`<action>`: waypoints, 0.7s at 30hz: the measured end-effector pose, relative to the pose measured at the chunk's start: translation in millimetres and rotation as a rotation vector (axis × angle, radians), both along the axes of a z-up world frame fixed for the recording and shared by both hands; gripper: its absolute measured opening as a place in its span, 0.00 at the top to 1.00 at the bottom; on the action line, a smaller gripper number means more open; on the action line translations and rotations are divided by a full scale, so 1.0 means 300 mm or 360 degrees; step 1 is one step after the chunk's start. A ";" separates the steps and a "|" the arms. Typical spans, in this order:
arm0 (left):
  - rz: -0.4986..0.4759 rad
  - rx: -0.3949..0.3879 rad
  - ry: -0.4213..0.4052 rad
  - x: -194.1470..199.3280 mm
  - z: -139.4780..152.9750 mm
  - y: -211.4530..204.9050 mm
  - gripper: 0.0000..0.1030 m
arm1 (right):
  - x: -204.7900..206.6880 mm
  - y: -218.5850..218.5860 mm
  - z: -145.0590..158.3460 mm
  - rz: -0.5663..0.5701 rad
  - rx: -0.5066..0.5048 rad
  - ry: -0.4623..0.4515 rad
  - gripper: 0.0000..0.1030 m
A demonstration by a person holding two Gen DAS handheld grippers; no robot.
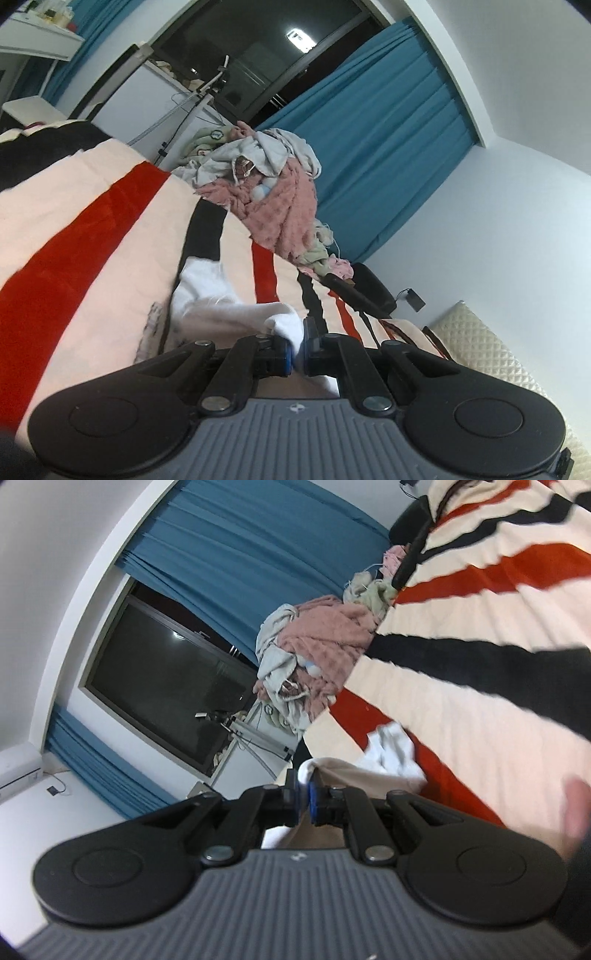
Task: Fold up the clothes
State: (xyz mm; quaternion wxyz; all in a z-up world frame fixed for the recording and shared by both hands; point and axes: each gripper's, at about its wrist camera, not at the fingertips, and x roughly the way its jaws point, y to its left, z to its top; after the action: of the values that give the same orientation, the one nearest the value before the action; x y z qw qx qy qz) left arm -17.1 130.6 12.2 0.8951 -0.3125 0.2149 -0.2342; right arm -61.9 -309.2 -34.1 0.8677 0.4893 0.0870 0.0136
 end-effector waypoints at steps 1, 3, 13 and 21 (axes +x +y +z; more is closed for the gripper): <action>-0.0004 0.0005 0.0021 0.053 0.021 -0.015 0.94 | 0.050 -0.008 0.017 0.0001 0.0004 0.0016 0.92; -0.0014 -0.0003 0.0103 0.189 0.052 -0.047 0.94 | 0.163 -0.027 0.046 -0.0001 0.0034 0.0070 0.92; 0.0032 0.0199 0.0276 0.811 -0.068 -0.218 0.94 | 0.689 -0.075 -0.040 -0.0158 -0.0024 0.0391 0.92; -0.0034 0.0314 0.0241 1.025 -0.267 -0.269 0.93 | 0.867 -0.123 -0.221 -0.0031 -0.0093 0.0435 0.89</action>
State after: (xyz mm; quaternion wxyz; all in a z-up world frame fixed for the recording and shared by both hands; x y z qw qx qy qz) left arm 290.6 50.0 -67.8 0.9002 -0.2375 0.3073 -0.1972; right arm 198.3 -346.0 -100.4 0.8616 0.4620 0.2000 -0.0642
